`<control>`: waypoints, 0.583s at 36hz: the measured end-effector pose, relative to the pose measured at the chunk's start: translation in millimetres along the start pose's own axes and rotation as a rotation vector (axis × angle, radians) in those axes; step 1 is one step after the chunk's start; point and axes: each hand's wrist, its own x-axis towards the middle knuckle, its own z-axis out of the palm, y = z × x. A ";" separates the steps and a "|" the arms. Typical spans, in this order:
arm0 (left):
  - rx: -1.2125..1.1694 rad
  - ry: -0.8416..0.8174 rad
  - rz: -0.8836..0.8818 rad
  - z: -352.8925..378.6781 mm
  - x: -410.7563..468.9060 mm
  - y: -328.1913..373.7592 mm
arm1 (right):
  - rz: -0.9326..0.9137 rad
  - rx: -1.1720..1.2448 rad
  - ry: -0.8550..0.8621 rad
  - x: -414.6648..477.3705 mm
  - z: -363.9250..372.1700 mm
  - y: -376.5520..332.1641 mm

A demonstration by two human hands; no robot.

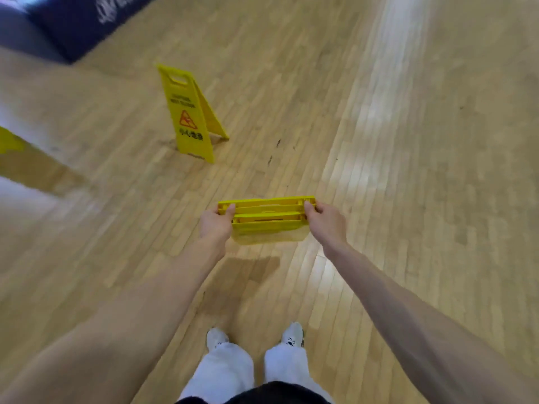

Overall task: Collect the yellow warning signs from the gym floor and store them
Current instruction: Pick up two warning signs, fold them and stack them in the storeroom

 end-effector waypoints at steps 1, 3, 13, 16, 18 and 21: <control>-0.020 0.037 -0.015 -18.5 2.1 -6.4 | -0.034 -0.029 -0.020 -4.2 12.4 -13.5; -0.055 0.113 -0.040 -54.2 5.2 -20.4 | -0.093 -0.080 -0.062 -14.7 37.8 -37.9; -0.091 0.442 -0.176 -270.6 -1.6 -117.5 | -0.323 -0.272 -0.314 -123.8 221.1 -140.0; -0.066 0.495 -0.217 -347.9 -9.0 -156.3 | -0.361 -0.281 -0.376 -173.9 286.4 -165.7; -0.076 0.542 -0.248 -394.5 -16.8 -183.0 | -0.393 -0.302 -0.429 -206.6 328.4 -180.1; -0.137 0.630 -0.300 -461.8 -35.3 -226.9 | -0.425 -0.309 -0.524 -262.7 390.2 -198.3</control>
